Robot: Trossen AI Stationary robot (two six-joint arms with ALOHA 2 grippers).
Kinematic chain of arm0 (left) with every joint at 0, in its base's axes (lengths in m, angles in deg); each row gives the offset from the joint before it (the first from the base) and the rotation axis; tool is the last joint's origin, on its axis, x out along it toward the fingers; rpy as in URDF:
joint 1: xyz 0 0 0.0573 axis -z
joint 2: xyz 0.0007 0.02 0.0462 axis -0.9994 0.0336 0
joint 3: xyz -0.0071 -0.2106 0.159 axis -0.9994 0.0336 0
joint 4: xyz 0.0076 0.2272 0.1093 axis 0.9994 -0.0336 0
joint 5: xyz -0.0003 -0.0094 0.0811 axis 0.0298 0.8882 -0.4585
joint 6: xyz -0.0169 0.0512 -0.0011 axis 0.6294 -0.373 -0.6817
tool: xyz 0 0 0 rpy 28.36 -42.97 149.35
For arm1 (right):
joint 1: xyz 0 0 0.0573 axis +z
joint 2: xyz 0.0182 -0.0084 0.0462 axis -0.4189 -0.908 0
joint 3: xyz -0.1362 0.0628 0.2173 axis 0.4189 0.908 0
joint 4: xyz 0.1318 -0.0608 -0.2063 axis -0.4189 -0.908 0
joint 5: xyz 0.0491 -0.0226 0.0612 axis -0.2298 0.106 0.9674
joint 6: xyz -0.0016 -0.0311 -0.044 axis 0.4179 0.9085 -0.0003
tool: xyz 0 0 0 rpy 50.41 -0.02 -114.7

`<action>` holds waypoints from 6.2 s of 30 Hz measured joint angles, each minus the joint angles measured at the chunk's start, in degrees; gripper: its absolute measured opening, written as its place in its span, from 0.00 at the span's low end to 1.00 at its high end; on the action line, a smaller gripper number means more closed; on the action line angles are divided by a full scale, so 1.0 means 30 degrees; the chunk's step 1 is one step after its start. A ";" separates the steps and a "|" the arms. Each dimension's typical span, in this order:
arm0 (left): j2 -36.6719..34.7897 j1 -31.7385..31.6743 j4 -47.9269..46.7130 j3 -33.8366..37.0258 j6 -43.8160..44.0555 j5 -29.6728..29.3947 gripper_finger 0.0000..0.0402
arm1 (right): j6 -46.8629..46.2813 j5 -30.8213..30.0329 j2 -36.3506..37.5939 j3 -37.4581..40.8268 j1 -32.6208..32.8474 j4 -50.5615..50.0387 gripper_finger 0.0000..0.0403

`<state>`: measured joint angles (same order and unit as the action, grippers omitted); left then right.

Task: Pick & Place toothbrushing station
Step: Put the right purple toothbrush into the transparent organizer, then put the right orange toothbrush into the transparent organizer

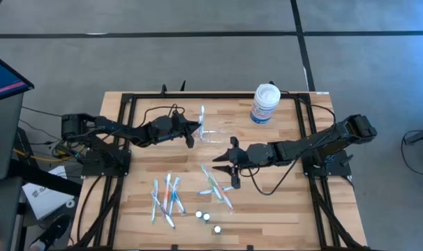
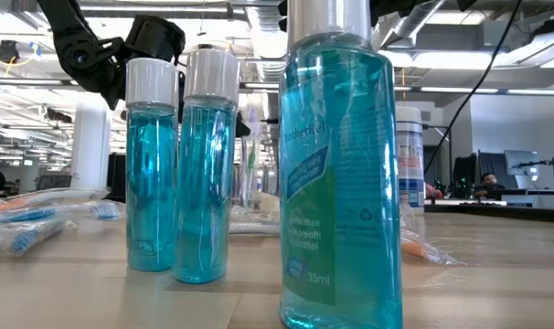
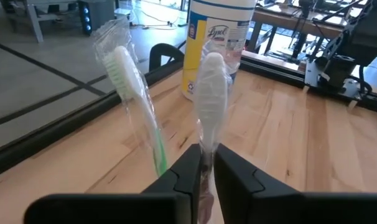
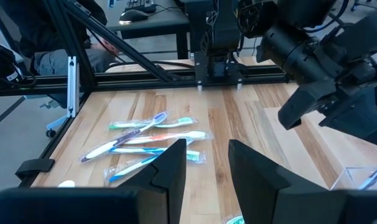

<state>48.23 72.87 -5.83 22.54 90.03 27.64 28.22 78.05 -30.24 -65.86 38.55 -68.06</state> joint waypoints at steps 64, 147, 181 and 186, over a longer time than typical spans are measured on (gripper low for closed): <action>-0.3745 0.2980 -0.5668 -0.0011 0.0175 -0.0758 0.53 | -0.4294 0.0080 -0.3383 0.0022 0.0766 -0.2247 0.28; -0.3730 0.5311 -0.5683 -0.0015 0.0758 -0.0827 0.53 | -0.8698 0.0495 -0.7497 -0.0007 0.0525 -0.0765 0.28; -0.3723 0.5311 -0.5693 -0.0011 0.0831 -0.0823 0.53 | -0.8299 0.0957 -0.8597 -0.0444 0.0604 -0.0044 0.02; -0.3723 0.5311 -0.5697 -0.0015 0.0823 -0.0823 0.53 | -0.8096 0.0994 -0.8590 -0.0444 0.0605 0.0035 0.00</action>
<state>37.06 88.81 -22.93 22.49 92.50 25.17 3.93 81.04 -56.01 -67.19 40.36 -67.96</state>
